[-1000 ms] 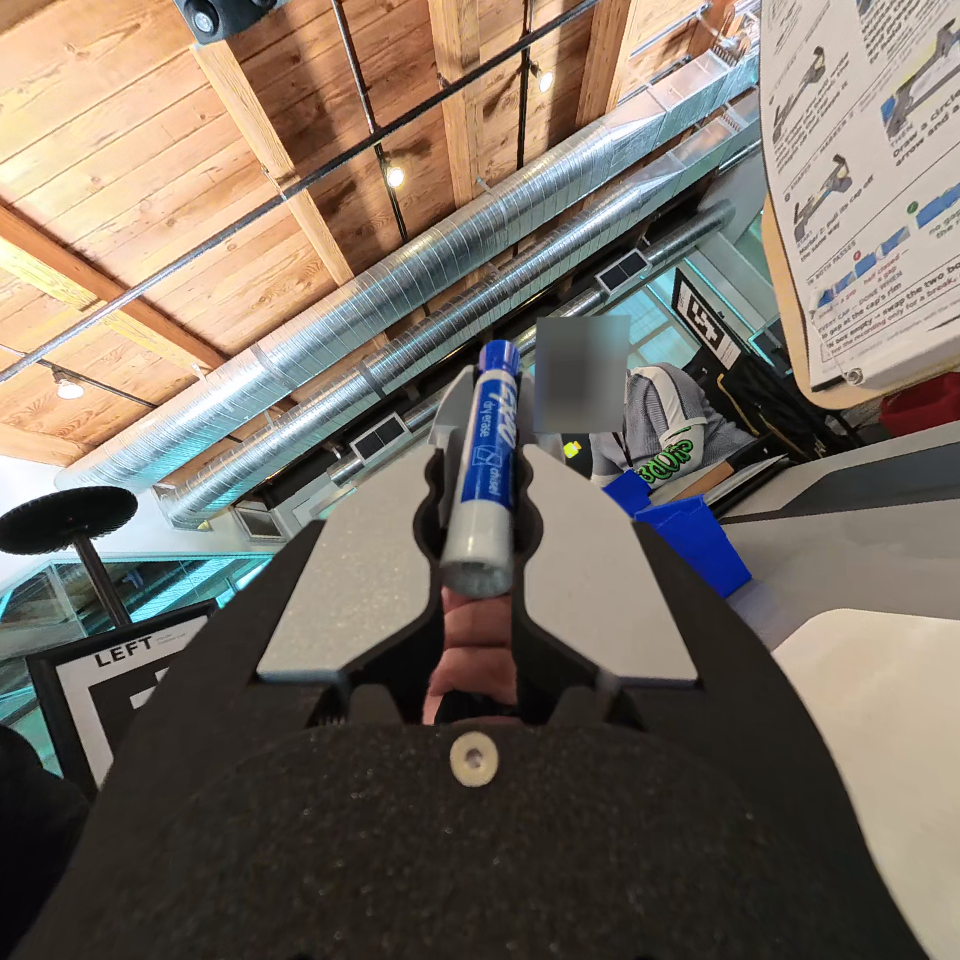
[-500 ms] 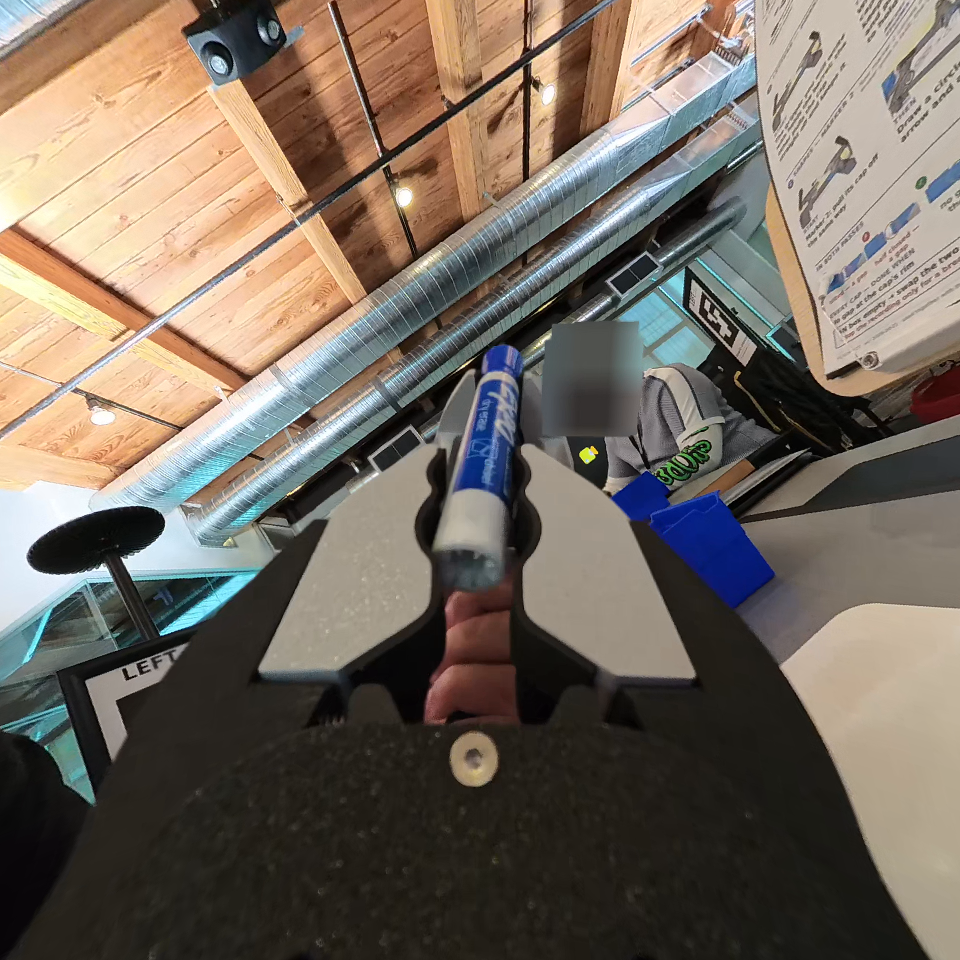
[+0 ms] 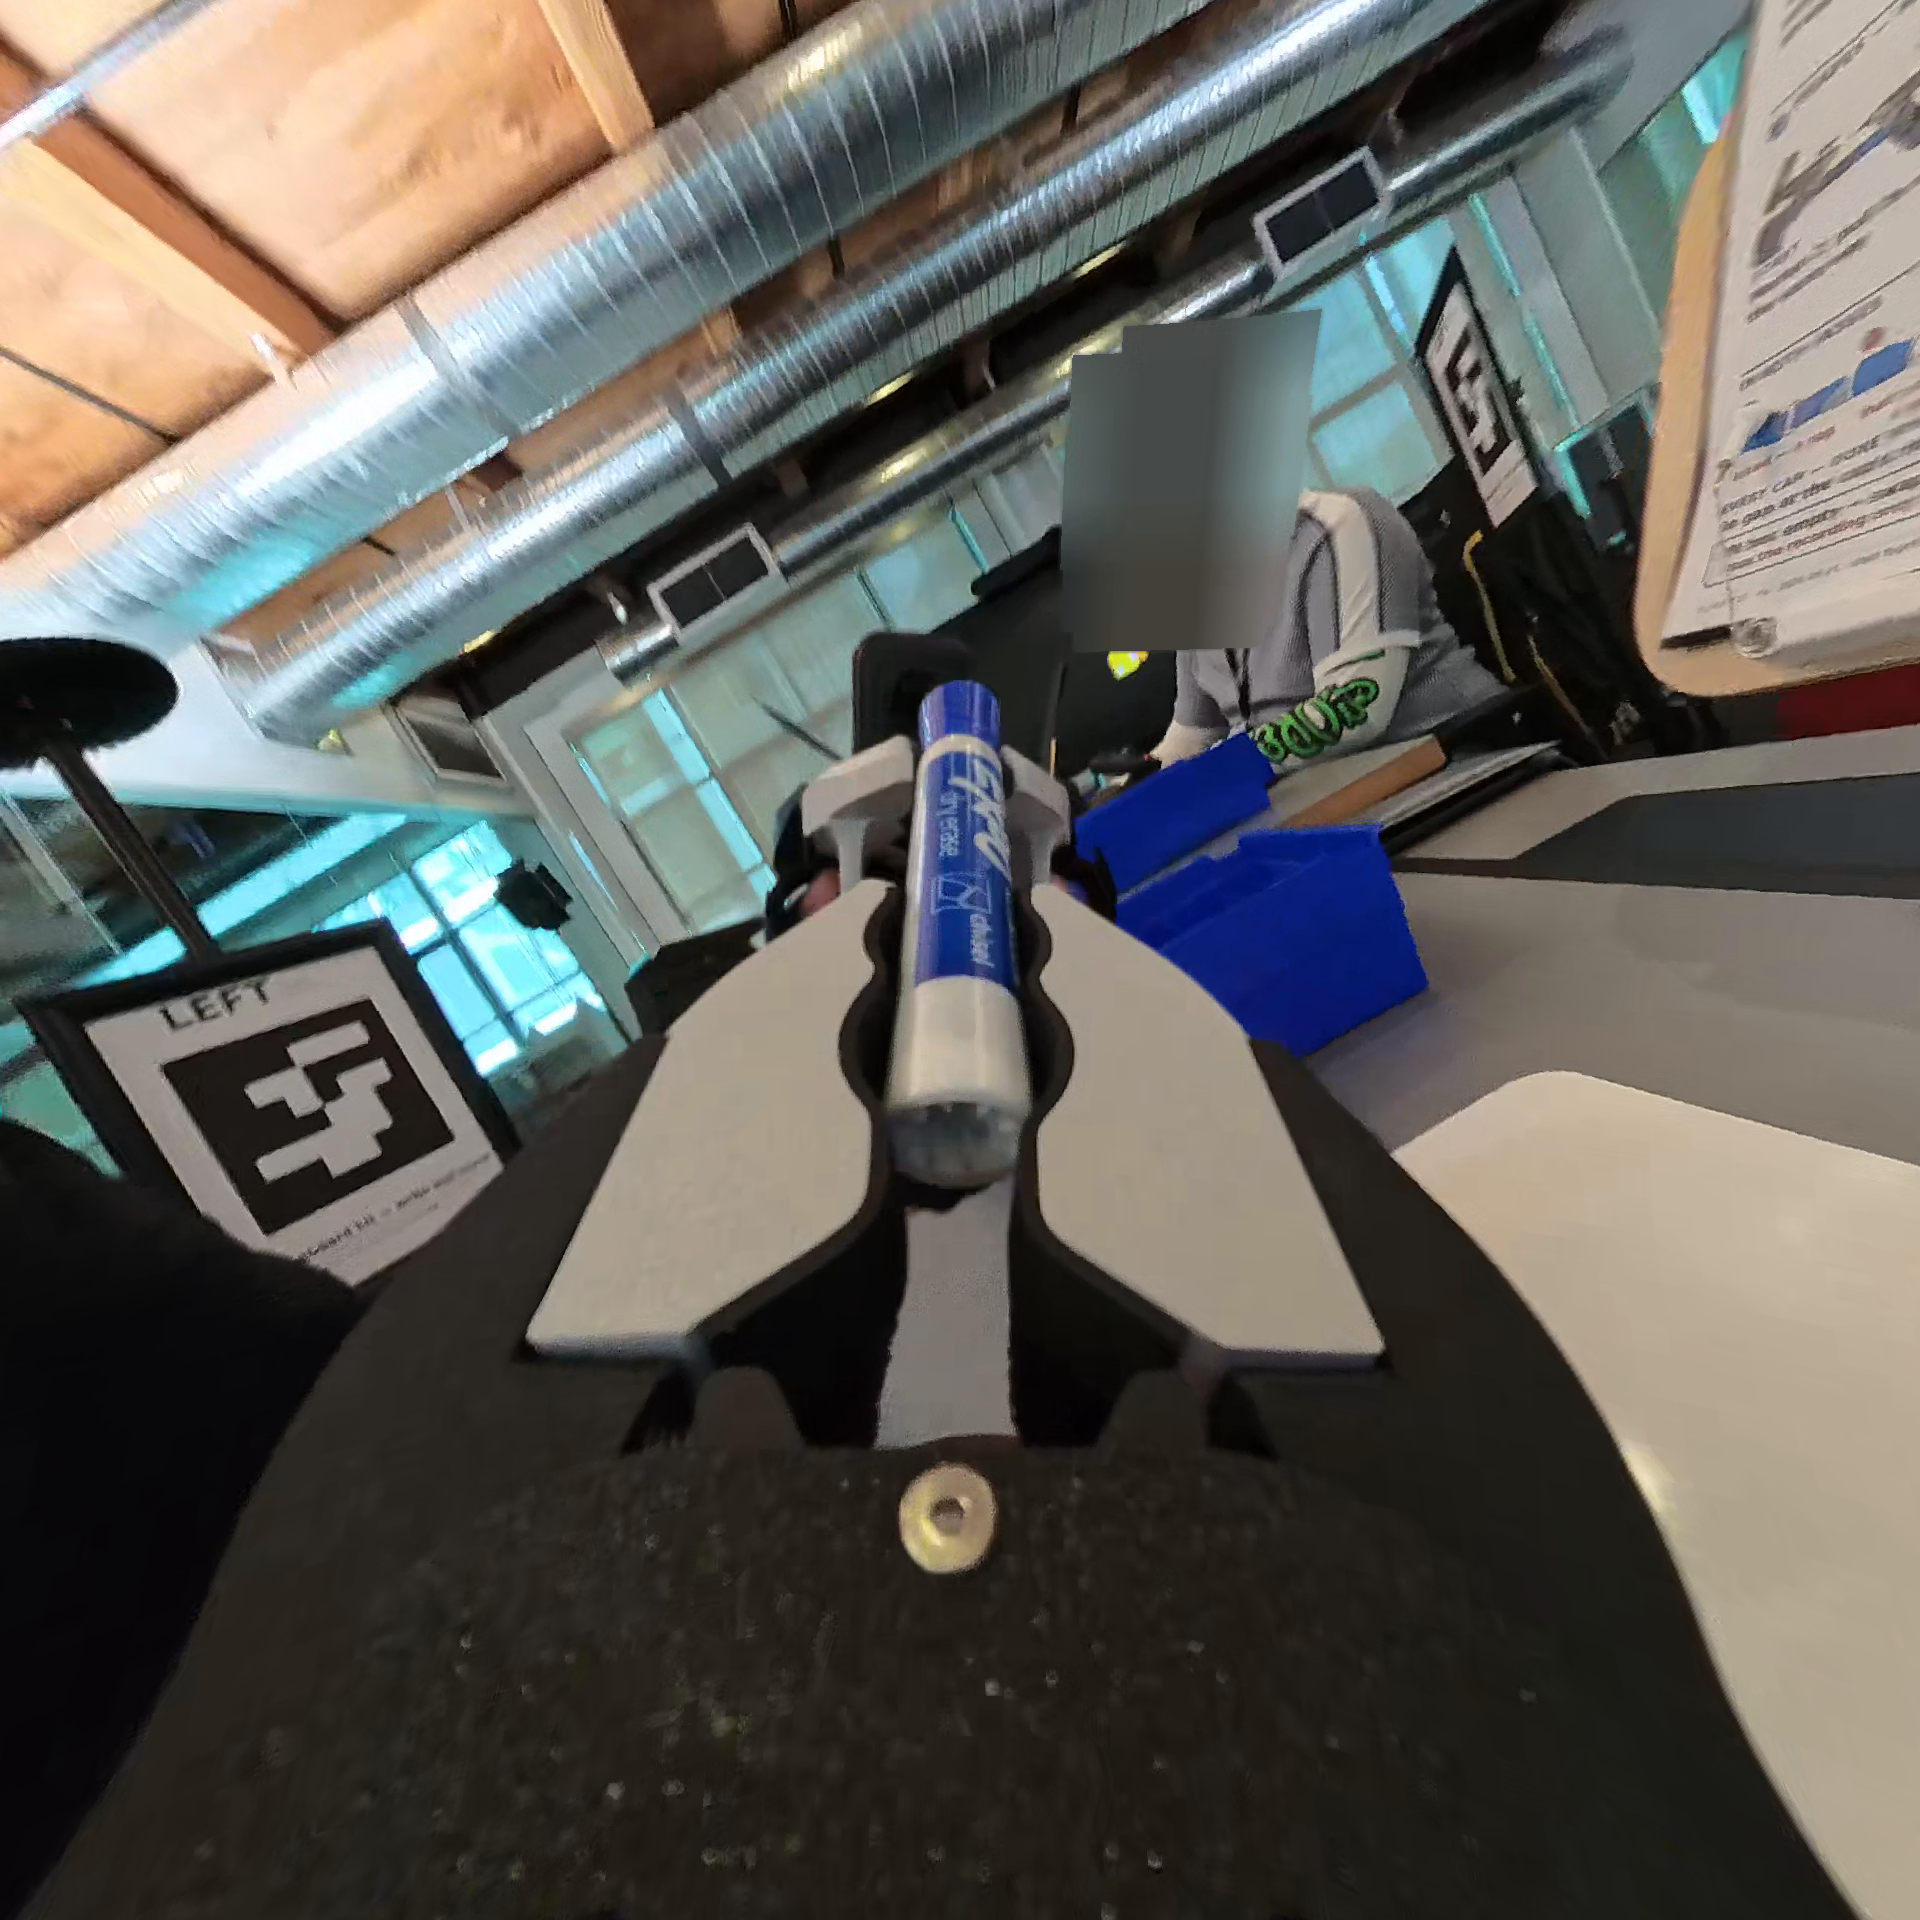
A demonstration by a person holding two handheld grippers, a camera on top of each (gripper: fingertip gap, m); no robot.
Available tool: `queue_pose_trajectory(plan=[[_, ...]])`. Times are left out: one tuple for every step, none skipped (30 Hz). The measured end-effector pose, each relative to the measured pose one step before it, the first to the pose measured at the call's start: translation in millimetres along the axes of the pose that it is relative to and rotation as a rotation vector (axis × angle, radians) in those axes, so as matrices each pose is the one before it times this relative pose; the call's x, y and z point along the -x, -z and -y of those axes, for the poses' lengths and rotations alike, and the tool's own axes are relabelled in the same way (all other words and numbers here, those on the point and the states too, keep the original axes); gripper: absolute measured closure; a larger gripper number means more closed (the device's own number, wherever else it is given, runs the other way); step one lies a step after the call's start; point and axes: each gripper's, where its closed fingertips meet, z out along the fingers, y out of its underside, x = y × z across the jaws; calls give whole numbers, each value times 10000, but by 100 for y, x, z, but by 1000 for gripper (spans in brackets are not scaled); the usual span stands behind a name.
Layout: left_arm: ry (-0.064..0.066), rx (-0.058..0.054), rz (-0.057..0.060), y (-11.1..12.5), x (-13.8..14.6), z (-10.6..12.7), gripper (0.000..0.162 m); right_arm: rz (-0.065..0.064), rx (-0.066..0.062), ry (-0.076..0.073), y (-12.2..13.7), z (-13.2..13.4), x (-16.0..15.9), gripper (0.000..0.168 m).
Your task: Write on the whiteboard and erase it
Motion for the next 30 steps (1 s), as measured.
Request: queue_pose_trajectory(plan=[[-87,213,-196,124,-458,64,147,104,281,92,-104,-82,332,148],[-197,458,7,187,-154,-229,147,47,203,74,-46,32,246,148],[-235,525,16,239,-117,-342,148,46,247,42,-15,-32,176,148],[-201,509,-39,281,-198,-337,150,91,304,22,6,-131,176,148],[-287,271,-7,360,-223,-77,162,-4,210,50,77,-23,67,149],[-264,31,-50,350,-352,151,162,-22,179,12,123,0,-5,149],[-158,185,-200,239,-532,-7,162,36,214,-25,115,-73,18,149],[-73,244,24,169,-157,-78,156,41,135,19,110,-42,62,149],[-55,251,184,103,140,-147,144,31,60,9,103,18,63,149],[-39,230,185,78,178,-139,136,55,112,-26,32,-85,83,149],[-103,181,-167,59,-324,-167,136,54,140,2,-45,-174,108,149],[-89,122,-24,65,-83,-91,136,83,81,12,-63,-121,174,149],[-52,-3,93,81,106,58,133,93,121,-13,-126,-183,202,149],[-15,24,-58,47,-56,0,132,33,152,9,-158,-242,119,149],[-10,118,-123,1,-149,-117,132,30,105,27,-178,-186,124,149],[-45,42,-35,-3,-71,-49,132,89,112,-27,-186,-195,174,149],[-69,59,-53,-42,-121,-111,133,25,105,-12,-172,-176,75,149],[-86,183,-21,-111,-68,-297,134,11,35,20,-127,-91,65,149],[-125,138,59,-109,42,-268,137,116,105,-36,-136,-183,200,149],[-57,16,29,-100,1,-132,141,17,188,-10,-141,-292,54,149],[-9,107,-68,-70,-121,-261,142,-35,67,31,-46,-106,0,149],[-116,136,-29,-22,-95,-240,142,29,15,-46,32,-30,35,149],[-169,-31,109,1,2,-12,143,24,87,-42,3,-150,23,149],[-129,18,-37,-13,-179,-126,143,39,41,-7,24,-63,72,149],[-167,189,37,-76,-58,-323,143,-19,-40,47,80,99,62,149],[-203,27,58,-57,-84,-127,143,-39,11,110,88,98,79,149],[-202,20,32,7,-133,-47,143,-18,27,122,25,81,133,149],[-247,-44,-3,136,-262,155,143,38,16,139,-73,42,253,149],[-265,36,-28,164,-286,67,143,74,50,102,-122,-37,260,148],[-179,43,144,84,24,22,143,-6,-1,91,-88,29,102,149]])
